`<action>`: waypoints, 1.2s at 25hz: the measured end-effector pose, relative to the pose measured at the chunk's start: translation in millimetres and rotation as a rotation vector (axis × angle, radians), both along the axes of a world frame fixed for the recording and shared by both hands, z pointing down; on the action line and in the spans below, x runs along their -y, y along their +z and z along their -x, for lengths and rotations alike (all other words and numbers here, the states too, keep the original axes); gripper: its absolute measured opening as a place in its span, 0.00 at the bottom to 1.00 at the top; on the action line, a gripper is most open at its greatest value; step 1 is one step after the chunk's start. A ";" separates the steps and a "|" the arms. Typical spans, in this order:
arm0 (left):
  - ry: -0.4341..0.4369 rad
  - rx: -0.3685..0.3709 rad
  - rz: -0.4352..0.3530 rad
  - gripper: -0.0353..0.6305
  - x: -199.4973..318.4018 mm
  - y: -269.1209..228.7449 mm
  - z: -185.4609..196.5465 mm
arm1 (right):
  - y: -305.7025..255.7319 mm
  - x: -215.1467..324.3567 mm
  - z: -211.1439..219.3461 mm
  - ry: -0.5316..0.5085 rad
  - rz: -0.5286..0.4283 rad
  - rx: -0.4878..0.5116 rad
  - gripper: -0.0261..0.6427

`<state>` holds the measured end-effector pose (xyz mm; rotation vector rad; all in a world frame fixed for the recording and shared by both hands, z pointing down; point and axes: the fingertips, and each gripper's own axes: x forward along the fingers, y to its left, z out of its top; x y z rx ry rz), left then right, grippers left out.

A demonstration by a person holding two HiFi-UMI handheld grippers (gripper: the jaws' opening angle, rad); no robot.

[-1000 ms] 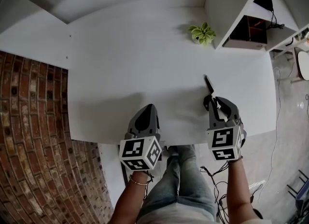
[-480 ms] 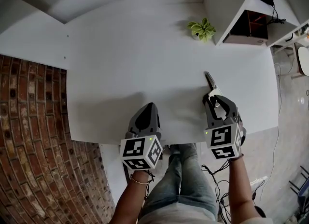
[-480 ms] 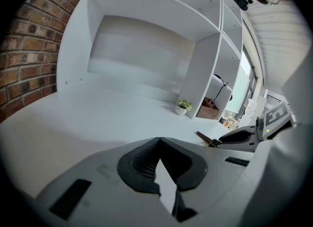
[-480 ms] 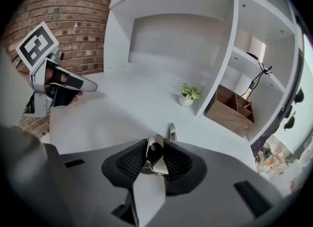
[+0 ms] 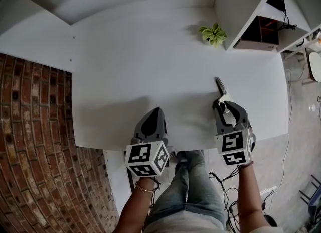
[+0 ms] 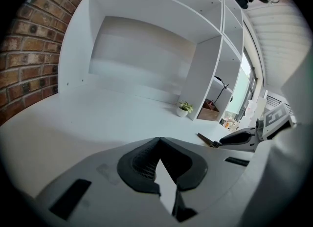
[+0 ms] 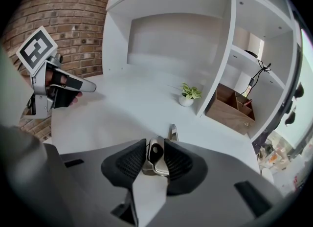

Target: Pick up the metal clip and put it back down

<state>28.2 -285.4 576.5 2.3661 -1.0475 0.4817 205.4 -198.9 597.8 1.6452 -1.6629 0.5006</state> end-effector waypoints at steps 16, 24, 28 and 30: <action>-0.008 -0.066 -0.090 0.06 9.7 -69.3 3.8 | -87.5 -7.7 -5.3 0.130 -0.154 0.112 0.16; 0.016 -0.132 -0.191 0.06 10.7 -138.8 -11.5 | -161.6 -23.6 -18.2 0.205 -0.293 0.142 0.13; 0.043 -0.172 -0.231 0.06 3.4 -170.4 -20.3 | -198.6 -37.0 -25.4 0.256 -0.390 0.174 0.06; 0.056 -0.187 -0.246 0.06 -1.4 -182.2 -23.3 | -214.3 -43.9 -30.5 0.284 -0.444 0.197 0.04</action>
